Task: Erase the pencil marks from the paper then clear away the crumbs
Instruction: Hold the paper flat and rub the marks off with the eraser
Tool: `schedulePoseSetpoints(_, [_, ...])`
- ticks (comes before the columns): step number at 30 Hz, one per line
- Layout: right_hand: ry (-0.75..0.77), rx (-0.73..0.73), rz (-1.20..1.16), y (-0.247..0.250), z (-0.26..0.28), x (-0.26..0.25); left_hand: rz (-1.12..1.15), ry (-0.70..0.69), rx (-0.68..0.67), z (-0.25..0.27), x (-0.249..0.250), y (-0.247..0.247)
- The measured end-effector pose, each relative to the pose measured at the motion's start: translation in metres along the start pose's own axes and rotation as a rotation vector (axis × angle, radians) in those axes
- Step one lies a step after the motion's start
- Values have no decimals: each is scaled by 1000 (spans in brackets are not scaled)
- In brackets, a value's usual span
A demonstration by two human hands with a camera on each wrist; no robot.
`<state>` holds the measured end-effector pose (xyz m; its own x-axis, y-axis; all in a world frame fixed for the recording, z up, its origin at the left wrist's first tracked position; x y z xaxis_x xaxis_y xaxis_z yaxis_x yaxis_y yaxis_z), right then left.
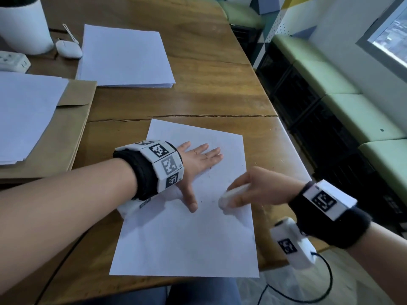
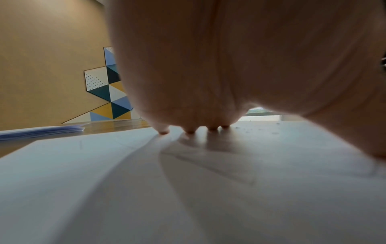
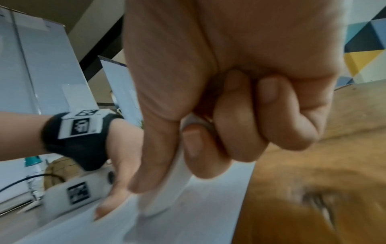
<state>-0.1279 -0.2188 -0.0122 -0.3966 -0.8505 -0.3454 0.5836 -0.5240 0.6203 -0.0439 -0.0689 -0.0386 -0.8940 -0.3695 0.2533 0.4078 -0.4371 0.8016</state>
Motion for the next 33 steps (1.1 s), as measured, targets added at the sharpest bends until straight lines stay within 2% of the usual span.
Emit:
schedulePoseSetpoints(2, [-28,120,14,14,-11,-4,5,4,1,1,0,0])
schedulePoseSetpoints(5, [-23,291,-142,17,-17,-6,8,3,-1,2,1,1])
schedulePoseSetpoints(7, [7,257,-190,5,-8,3,1,4,-5,2,1,2])
schedulePoseSetpoints(10, [7,81,-33,-12,10,16,-6,0,-11,1,0,0])
schedulePoseSetpoints(12, [-9,99,-38,-13,13,20,6,-8,-7,1,-1,0])
schedulePoseSetpoints(14, [-62,212,-363,-12,11,24,58,-22,28,2,-1,2])
schedulePoseSetpoints(16, [-73,268,-856,-12,12,27,130,-15,121,8,-6,6])
schedulePoseSetpoints(18, [-32,183,-1282,-17,16,23,180,36,193,20,-16,9])
schedulePoseSetpoints(20, [17,-19,-1521,-30,21,11,182,124,178,34,-29,11])
schedulePoseSetpoints(22, [64,-285,-1555,-53,25,-9,148,215,122,44,-42,12])
schedulePoseSetpoints(24, [93,-506,-1462,-78,26,-24,127,265,82,49,-50,12])
schedulePoseSetpoints(26, [75,-566,-1380,-90,22,-30,139,274,61,52,-51,9])
schedulePoseSetpoints(27, [38,-540,-1399,-87,18,-30,150,272,58,52,-51,8])
schedulePoseSetpoints(28, [-8,-450,-1468,-81,12,-26,158,270,60,52,-52,7])
schedulePoseSetpoints(29, [-41,-292,-1567,-70,5,-20,160,269,65,52,-52,7])
schedulePoseSetpoints(32, [-49,345,-1811,-36,-5,2,159,272,72,51,-52,7])
schedulePoseSetpoints(33, [-31,482,-1860,-31,-6,5,164,273,72,51,-52,6])
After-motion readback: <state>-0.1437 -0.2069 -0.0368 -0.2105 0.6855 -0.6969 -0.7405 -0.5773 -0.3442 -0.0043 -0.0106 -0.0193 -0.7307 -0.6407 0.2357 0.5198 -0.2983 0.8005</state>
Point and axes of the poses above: each hand's wrist, its own z-axis away from the middle knuckle, its own y-axis out of the back of the hand, x = y × z, the point moved 2 cm from there along -z, towards the middle knuckle, and after that the axes turned 11 degrees about -y, right-handed, at the moved point
